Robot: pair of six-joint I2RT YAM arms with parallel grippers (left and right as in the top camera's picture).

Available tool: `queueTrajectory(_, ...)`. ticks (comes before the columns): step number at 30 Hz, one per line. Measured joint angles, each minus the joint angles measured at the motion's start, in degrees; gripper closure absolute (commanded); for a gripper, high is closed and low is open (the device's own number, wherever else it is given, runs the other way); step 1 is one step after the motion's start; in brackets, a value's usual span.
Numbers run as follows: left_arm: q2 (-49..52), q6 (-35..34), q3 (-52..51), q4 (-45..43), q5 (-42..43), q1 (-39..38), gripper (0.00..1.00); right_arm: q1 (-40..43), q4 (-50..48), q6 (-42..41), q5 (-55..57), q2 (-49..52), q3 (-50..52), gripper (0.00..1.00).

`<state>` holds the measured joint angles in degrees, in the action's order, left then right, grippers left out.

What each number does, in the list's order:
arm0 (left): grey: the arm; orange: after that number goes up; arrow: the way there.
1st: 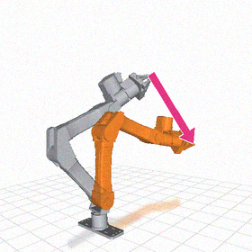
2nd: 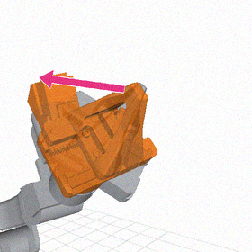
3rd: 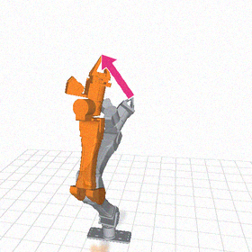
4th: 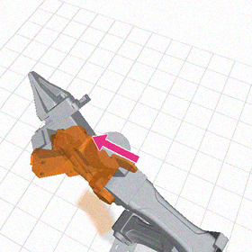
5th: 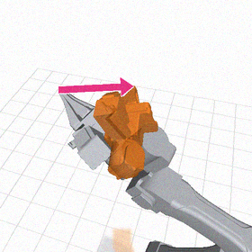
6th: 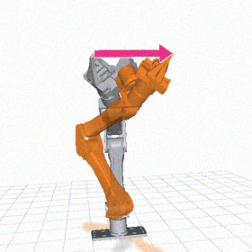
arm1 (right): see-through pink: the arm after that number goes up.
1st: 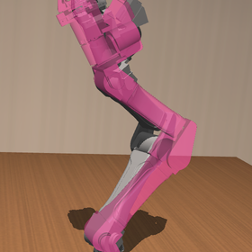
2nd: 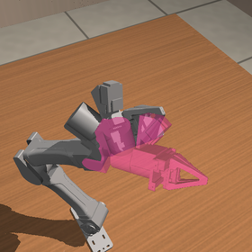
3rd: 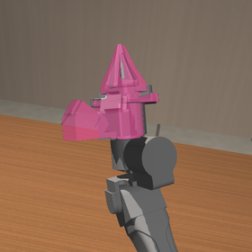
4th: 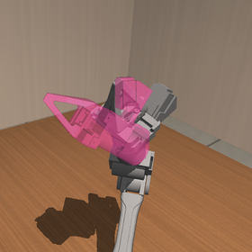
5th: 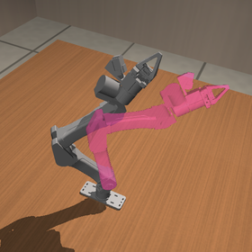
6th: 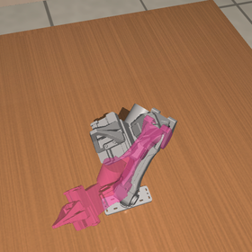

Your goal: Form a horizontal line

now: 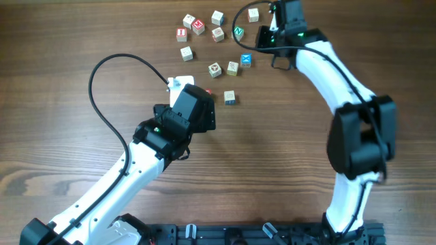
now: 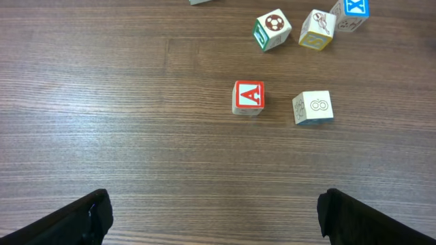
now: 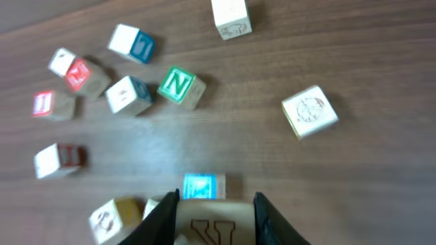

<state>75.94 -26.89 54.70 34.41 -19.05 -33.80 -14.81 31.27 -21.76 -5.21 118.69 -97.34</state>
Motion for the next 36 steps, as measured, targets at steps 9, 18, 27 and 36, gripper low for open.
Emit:
queueTrajectory(9, 0.00, 0.00, 0.00, -0.04, 0.00, 0.00, 0.00, -0.22, 15.37, 0.07, -0.31, -2.38, 1.66, 0.77)
queueTrajectory(18, 0.00, 0.00, 0.00, -0.04, 0.00, 0.00, 0.00, -5.46, 5.01, 0.20, -0.31, -2.38, 13.64, 0.76)
queueTrajectory(27, 0.00, 0.00, 0.00, -0.04, 0.00, 0.00, 0.00, -9.20, -7.50, -0.11, -0.35, -3.06, 23.12, 0.75)
queueTrajectory(36, 0.00, 0.00, 0.00, -0.02, 0.00, 0.00, 0.00, -9.22, -7.19, -1.51, -0.33, -3.06, 24.06, 0.55)
